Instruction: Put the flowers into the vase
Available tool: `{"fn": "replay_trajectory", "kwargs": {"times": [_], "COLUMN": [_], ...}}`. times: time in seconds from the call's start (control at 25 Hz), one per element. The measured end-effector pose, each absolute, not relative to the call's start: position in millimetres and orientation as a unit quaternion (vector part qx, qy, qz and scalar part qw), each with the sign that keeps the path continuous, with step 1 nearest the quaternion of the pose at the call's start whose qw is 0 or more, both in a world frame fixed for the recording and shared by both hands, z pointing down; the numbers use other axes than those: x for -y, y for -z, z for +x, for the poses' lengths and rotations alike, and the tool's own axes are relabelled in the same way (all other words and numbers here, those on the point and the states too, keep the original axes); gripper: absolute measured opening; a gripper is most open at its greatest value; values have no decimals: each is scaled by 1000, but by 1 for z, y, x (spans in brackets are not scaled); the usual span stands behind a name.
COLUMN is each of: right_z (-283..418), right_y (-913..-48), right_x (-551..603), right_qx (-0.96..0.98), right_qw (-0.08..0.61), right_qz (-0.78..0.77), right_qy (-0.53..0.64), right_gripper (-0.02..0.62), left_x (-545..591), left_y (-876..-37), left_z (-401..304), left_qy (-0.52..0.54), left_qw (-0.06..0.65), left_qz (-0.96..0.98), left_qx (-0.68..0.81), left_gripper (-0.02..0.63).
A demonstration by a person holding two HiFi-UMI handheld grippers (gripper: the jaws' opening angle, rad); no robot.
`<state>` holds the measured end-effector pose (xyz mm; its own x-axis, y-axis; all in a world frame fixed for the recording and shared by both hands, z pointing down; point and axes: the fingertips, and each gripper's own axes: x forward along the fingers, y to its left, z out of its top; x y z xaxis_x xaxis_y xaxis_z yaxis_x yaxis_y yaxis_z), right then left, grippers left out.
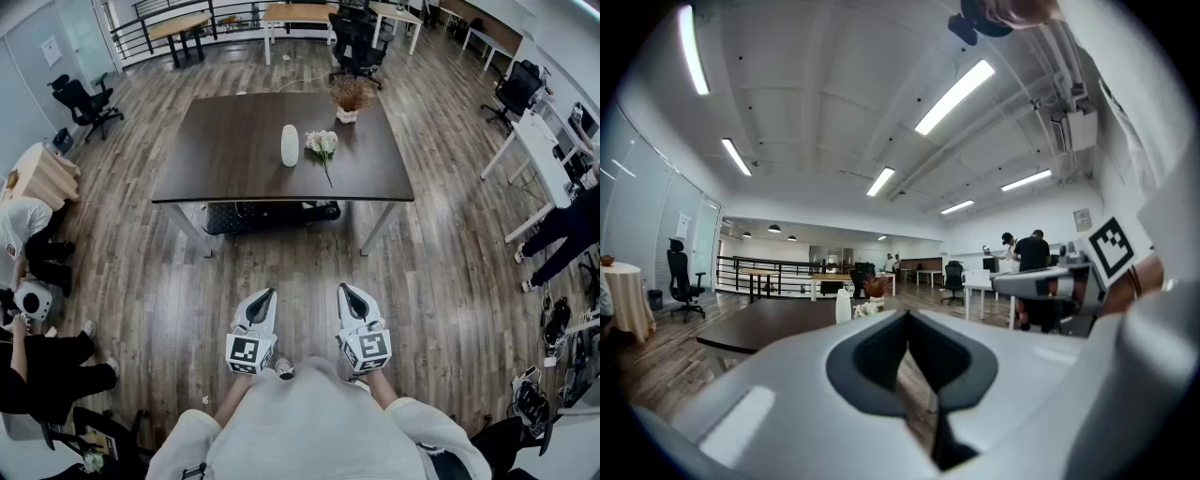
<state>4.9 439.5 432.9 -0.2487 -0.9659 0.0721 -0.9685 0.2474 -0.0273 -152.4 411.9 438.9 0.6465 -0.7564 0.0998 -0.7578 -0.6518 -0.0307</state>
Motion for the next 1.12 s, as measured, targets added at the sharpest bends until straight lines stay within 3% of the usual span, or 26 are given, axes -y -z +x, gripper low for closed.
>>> {"fn": "replay_trajectory", "kwargs": {"times": [1.12], "right_z": [28], "right_y": [-438], "right_x": [-446], "right_qx": [803], "right_qw": [9], "right_qz": [595], "right_qy": [-34], "right_gripper": [-3], "left_x": [-411], "left_y": [-445], "left_z": [-126], "left_qy": [-61], "left_qw": [8], "left_qz": [901], "left_qx": [430], "left_gripper": [8]}}
